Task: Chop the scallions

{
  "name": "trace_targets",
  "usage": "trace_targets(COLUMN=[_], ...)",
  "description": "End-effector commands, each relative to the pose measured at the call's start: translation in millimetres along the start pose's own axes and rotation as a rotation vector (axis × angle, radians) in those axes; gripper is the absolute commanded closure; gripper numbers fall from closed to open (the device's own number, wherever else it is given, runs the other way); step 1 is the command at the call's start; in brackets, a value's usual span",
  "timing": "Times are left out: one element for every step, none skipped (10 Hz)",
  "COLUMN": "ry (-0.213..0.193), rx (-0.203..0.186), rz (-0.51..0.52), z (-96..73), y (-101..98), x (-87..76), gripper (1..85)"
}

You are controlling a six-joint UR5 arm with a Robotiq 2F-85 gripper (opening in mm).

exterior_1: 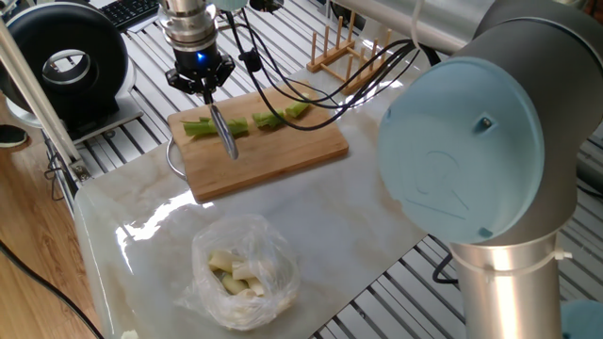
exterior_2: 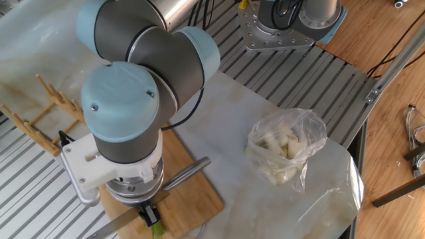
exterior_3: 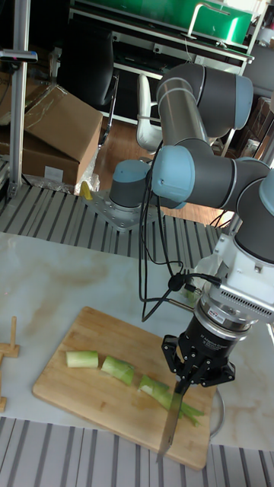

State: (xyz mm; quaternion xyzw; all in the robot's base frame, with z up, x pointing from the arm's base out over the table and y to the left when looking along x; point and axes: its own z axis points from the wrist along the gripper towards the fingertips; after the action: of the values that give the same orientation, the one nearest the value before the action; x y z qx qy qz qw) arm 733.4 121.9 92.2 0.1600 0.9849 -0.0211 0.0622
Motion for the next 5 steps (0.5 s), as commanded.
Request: trace_targets(ry=[0.003,0.003,0.002,-0.002,-0.006], rx=[-0.013,-0.013,-0.009,-0.002,-0.002], rz=[0.007,0.005,0.002,-0.001,-0.002], z=[0.5,0.6,2.4,5.7,8.7], y=[2.1,2.2,1.2,-0.7,-1.0], x=[1.2,1.6,1.5,1.4,1.1], gripper=[84.7,84.7,84.7,84.7,84.7])
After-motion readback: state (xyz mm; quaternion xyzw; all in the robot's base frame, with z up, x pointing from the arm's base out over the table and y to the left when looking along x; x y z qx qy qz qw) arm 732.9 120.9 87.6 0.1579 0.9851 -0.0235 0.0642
